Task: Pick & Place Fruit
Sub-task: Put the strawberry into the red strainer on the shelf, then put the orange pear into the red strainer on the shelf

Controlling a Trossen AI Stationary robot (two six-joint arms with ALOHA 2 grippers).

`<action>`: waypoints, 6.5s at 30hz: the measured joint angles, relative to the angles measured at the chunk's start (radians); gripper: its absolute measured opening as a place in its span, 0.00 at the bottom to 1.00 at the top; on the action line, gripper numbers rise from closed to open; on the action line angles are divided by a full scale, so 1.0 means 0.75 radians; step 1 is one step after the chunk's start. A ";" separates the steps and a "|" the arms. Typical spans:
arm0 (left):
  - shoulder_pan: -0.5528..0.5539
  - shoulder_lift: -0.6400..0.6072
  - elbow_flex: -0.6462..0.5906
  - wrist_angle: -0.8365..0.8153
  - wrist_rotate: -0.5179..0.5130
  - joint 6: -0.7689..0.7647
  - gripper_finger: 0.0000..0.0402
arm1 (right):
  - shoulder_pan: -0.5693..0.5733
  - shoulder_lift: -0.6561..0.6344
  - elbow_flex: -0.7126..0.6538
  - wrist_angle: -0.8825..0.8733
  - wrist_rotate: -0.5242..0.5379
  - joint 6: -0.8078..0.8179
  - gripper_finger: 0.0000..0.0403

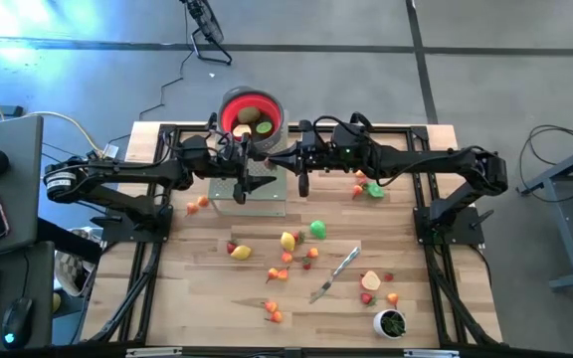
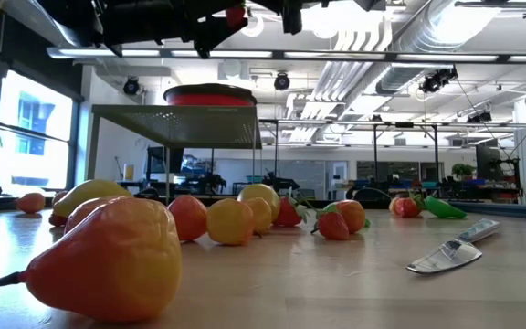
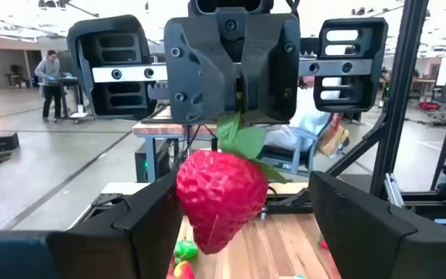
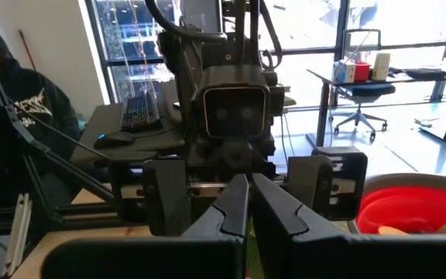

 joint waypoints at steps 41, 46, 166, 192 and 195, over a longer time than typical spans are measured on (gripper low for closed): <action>0.000 0.000 -0.001 0.009 0.000 -0.024 0.35 | 0.000 0.000 0.000 0.001 0.006 0.031 0.07; 0.000 0.000 -0.001 0.010 0.001 -0.045 0.35 | -0.001 0.000 0.000 0.023 0.007 0.035 0.23; -0.060 -0.553 0.051 -1.127 -0.465 0.021 0.34 | 0.088 -0.321 0.000 -0.880 0.207 0.198 0.36; -0.667 -0.553 0.030 -1.127 -0.982 -0.051 0.34 | 0.429 -0.073 -0.001 -1.063 0.281 0.055 0.36; -0.701 -0.553 0.030 -1.127 -1.010 -0.051 0.34 | 0.428 -0.039 -0.001 -1.098 0.279 0.067 0.36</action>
